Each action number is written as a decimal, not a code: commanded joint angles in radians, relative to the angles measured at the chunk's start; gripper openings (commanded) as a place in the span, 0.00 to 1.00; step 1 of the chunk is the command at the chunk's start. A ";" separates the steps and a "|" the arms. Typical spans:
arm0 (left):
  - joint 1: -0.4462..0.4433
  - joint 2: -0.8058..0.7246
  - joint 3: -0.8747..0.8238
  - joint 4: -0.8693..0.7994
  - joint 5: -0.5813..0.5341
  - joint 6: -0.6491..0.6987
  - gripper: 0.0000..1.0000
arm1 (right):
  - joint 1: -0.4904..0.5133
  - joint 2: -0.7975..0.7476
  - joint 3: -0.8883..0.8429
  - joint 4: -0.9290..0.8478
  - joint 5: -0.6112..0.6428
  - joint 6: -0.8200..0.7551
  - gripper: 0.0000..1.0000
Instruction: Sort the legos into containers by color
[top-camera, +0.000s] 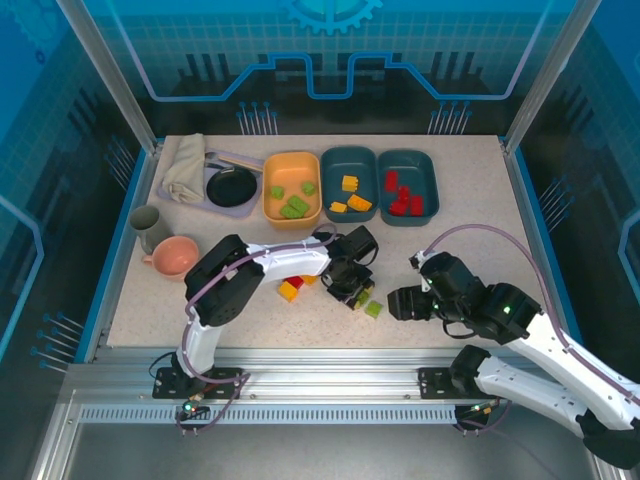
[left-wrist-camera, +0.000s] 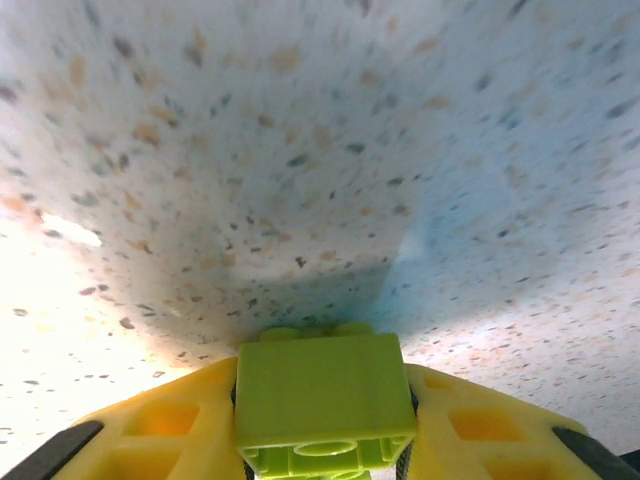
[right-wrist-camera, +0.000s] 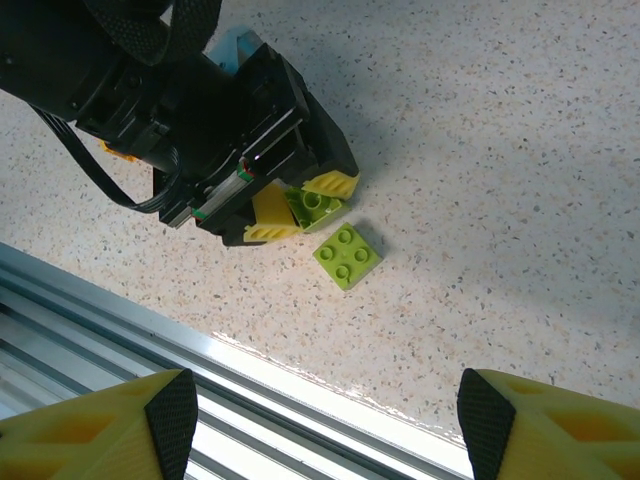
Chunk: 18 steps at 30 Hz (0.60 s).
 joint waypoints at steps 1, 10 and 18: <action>0.043 -0.098 0.009 -0.079 -0.086 0.075 0.36 | 0.010 0.011 -0.002 0.048 -0.023 -0.018 0.72; 0.315 -0.246 0.073 -0.232 -0.180 0.372 0.35 | 0.003 0.185 0.033 0.365 -0.138 -0.070 0.74; 0.551 -0.058 0.352 -0.253 -0.166 0.668 0.35 | -0.071 0.378 0.034 0.788 -0.173 -0.021 0.80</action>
